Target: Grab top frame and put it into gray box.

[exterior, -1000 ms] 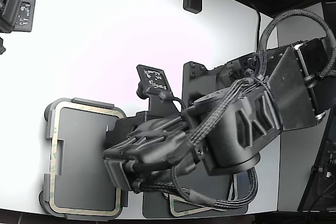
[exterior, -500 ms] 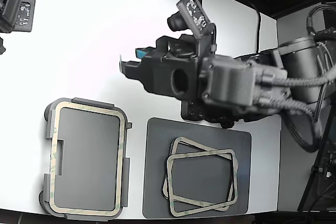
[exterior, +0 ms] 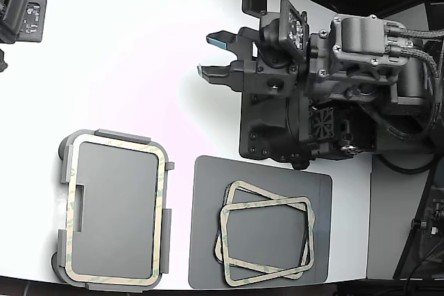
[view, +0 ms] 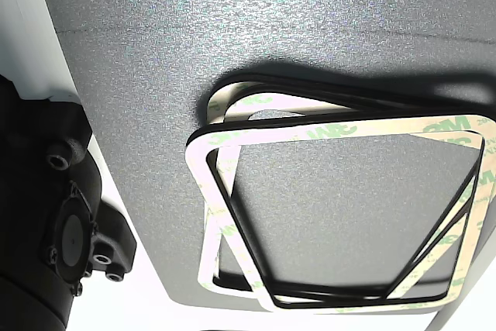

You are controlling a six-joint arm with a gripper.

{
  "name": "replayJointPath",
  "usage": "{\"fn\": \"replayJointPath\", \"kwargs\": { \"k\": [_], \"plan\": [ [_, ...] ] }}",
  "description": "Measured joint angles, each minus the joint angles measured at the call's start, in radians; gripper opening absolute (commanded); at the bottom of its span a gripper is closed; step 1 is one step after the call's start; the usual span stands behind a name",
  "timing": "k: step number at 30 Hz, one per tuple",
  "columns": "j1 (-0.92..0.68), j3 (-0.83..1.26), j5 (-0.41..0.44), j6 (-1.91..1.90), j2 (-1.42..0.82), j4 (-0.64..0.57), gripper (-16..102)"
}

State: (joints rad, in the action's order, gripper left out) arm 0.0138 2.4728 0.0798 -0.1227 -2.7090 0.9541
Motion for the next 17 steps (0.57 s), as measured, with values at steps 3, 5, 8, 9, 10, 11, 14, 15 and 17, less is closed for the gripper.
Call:
{"fn": "replayJointPath", "kwargs": {
  "k": [3,5,8,9,10,11,14,15,17],
  "plan": [
    [0.000,0.107,0.006,0.006,-0.109,0.014,100],
    [0.000,0.163,0.003,0.020,-0.176,0.017,100],
    [0.000,0.186,0.000,0.012,-0.222,0.017,100],
    [0.000,0.187,0.017,0.005,-0.224,0.017,100],
    [0.000,0.187,0.026,0.003,-0.224,0.017,100],
    [0.000,0.187,0.029,0.003,-0.224,0.017,100],
    [0.000,0.187,0.029,0.003,-0.224,0.018,100],
    [0.000,0.187,0.029,0.003,-0.224,0.018,100],
    [0.002,0.187,0.029,0.003,-0.224,0.018,100]
  ]
}}
